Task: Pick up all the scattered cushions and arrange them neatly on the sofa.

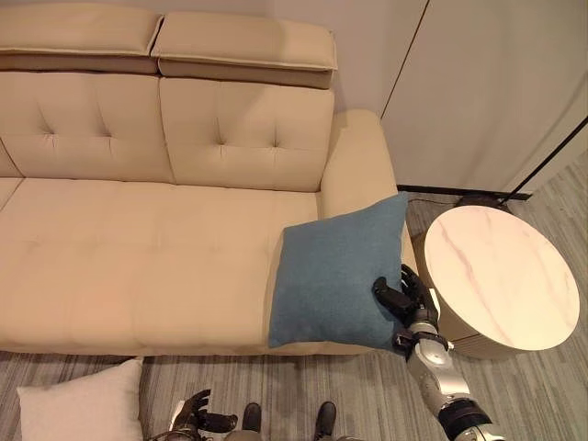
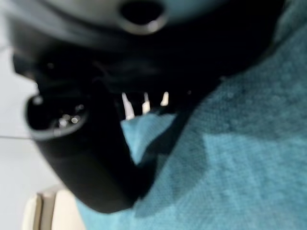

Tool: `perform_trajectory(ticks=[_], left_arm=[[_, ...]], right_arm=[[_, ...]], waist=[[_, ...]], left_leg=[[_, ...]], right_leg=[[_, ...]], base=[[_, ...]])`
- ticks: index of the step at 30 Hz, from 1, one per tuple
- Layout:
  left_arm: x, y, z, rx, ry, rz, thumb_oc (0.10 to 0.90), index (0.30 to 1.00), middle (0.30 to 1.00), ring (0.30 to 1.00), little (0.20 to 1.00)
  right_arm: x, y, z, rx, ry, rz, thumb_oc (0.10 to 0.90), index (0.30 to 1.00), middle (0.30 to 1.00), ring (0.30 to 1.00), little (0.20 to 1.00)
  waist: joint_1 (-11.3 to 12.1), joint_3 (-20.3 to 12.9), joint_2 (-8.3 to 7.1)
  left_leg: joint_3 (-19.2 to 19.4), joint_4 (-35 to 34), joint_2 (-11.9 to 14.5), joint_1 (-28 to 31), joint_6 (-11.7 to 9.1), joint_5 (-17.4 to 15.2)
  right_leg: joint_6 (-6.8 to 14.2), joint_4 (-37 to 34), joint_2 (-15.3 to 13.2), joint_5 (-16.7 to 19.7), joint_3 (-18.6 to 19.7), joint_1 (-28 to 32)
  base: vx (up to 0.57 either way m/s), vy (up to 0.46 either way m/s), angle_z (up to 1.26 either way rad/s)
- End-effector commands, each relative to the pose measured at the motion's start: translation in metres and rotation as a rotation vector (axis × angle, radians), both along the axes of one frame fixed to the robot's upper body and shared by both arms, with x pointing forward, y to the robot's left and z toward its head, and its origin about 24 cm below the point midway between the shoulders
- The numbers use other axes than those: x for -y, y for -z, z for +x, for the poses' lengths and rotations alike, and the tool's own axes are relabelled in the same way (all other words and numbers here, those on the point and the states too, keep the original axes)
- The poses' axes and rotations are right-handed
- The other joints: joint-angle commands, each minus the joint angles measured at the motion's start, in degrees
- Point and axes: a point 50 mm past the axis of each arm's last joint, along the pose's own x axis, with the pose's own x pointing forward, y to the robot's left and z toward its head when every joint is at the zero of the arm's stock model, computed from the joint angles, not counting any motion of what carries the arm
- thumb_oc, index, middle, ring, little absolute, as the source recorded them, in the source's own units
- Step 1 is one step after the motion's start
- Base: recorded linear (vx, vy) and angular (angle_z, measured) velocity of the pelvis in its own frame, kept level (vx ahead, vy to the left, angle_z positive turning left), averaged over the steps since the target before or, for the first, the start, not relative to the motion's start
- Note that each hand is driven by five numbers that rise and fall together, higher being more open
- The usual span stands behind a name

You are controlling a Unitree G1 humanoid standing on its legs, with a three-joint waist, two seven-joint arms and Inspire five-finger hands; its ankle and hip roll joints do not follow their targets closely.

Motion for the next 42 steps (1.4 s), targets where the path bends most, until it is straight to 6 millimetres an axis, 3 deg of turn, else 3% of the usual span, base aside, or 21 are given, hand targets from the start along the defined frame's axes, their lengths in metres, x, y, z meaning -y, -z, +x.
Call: perform_trajectory(ticks=[1,2,3,6,10,13,14,16,20,26,28,34,42], left_arm=[[0.006,-0.005,0.018,0.073,-0.014,-0.017,0.800,0.900,0.900,0.900,0.900],[0.006,-0.006,0.020,0.085,-0.029,-0.025,0.800,0.900,0.900,0.900,0.900],[0.008,-0.006,0.022,0.096,-0.038,-0.033,0.800,0.900,0.900,0.900,0.900],[0.015,-0.017,0.044,0.197,-0.057,-0.069,0.800,0.900,0.900,0.900,0.900],[0.022,-0.050,0.090,0.433,-0.094,-0.138,0.800,0.900,0.900,0.900,0.900],[0.019,-0.083,0.122,0.619,-0.115,-0.178,0.800,0.900,0.900,0.900,0.900],[0.011,-0.102,0.139,0.706,-0.137,-0.184,0.800,0.900,0.900,0.900,0.900],[0.004,-0.120,0.151,0.781,-0.134,-0.189,0.800,0.900,0.900,0.900,0.900],[-0.003,-0.122,0.150,0.808,-0.192,-0.211,0.800,0.900,0.900,0.900,0.900],[-0.011,-0.109,0.134,0.777,-0.292,-0.253,0.800,0.900,0.900,0.900,0.900],[-0.017,-0.098,0.121,0.738,-0.340,-0.257,0.800,0.900,0.900,0.900,0.900],[-0.024,-0.094,0.111,0.725,-0.355,-0.256,0.800,0.900,0.900,0.900,0.900],[-0.010,-0.088,0.114,0.688,-0.282,-0.314,0.800,0.900,0.900,0.900,0.900]], right_arm=[[-0.027,-0.035,0.031,0.149,-0.158,-0.032,0.800,0.900,0.900,0.900,0.900],[-0.031,-0.034,0.031,0.143,-0.182,-0.034,0.510,0.465,0.465,0.465,0.465],[-0.034,-0.034,0.031,0.141,-0.209,-0.039,0.400,0.300,0.300,0.300,0.300],[-0.050,-0.032,0.025,0.145,-0.301,-0.032,0.400,0.300,0.300,0.300,0.300],[-0.061,-0.041,0.016,0.206,-0.373,0.008,0.400,0.300,0.300,0.300,0.300],[-0.062,-0.066,0.015,0.320,-0.438,0.020,0.400,0.300,0.300,0.300,0.300],[-0.062,-0.083,0.017,0.394,-0.468,0.032,0.400,0.300,0.300,0.300,0.300],[-0.066,-0.105,0.020,0.483,-0.513,0.044,0.400,0.300,0.300,0.300,0.300],[-0.071,-0.120,0.021,0.548,-0.551,0.047,0.400,0.300,0.300,0.300,0.300],[-0.066,-0.138,0.023,0.622,-0.544,0.018,0.400,0.300,0.300,0.300,0.300],[-0.053,-0.149,0.023,0.668,-0.495,-0.010,0.400,0.300,0.300,0.300,0.300],[-0.031,-0.169,0.024,0.735,-0.431,-0.073,0.400,0.300,0.300,0.300,0.300],[-0.023,-0.203,0.024,0.852,-0.444,-0.104,0.400,0.300,0.300,0.300,0.300]], waist=[[1.47,-0.02,0.03],[1.51,0.00,0.01],[1.53,0.04,0.02],[1.41,0.22,-0.35],[0.77,0.17,-1.56],[-0.05,0.57,-2.63],[-0.68,0.88,-3.42],[-1.33,0.89,-4.14],[-1.50,0.81,-4.80],[-1.25,0.38,-5.33],[-1.14,-0.46,-5.08],[-1.24,-1.26,-4.27],[-1.94,-1.89,-4.00]], left_leg=[[-1.25,0.10,-2.10,0.14,0.05,-5.24],[-1.22,0.10,-2.13,0.18,0.02,-5.27],[-1.26,0.10,-2.14,0.23,0.02,-5.29],[-1.14,0.10,-2.08,0.46,-0.05,-5.50],[-0.34,0.13,-1.68,0.91,-0.06,-5.89],[0.62,0.36,-1.29,0.61,-0.05,-6.10],[1.70,0.50,-0.91,0.20,-0.08,-6.12],[3.12,0.72,-0.48,-0.12,0.09,-6.27],[4.13,0.71,-0.18,0.21,0.19,-6.50],[4.30,0.27,-0.16,1.45,0.12,-6.92],[4.01,0.10,-0.25,2.14,0.10,-7.22],[3.70,0.10,-0.56,2.43,0.07,-7.41],[3.90,0.10,-0.70,2.47,0.18,-7.35]], right_leg=[[5.05,0.67,-1.98,-6.37,-0.81,3.74],[5.03,0.67,-2.01,-6.41,-0.88,3.78],[5.02,0.67,-2.05,-6.45,-0.90,3.85],[5.06,0.67,-2.05,-6.69,-1.09,4.09],[5.22,0.67,-1.70,-6.69,-0.35,4.03],[5.43,0.67,-1.40,-6.32,0.48,3.22],[5.56,0.67,-1.08,-5.84,1.45,2.30],[5.66,0.67,-0.64,-5.15,2.88,1.20],[5.64,0.67,-0.33,-4.75,3.94,0.85],[5.53,0.67,-0.23,-5.11,4.20,1.35],[5.51,0.67,-0.33,-5.56,3.71,1.99],[5.56,0.67,-0.62,-5.80,3.14,2.50],[5.79,0.67,-0.76,-5.40,3.16,2.58]], base=[[0.03,0.009,-0.01],[0.04,0.008,0.00],[0.03,0.002,0.00],[0.05,-0.007,-0.01],[0.03,-0.030,-0.05],[-0.03,-0.050,-0.30],[-0.08,-0.055,-0.42],[-0.05,-0.039,-0.45],[0.00,-0.016,-0.43],[0.01,-0.003,0.00],[0.00,0.000,0.00],[0.01,0.008,0.04],[0.00,0.004,0.01]])
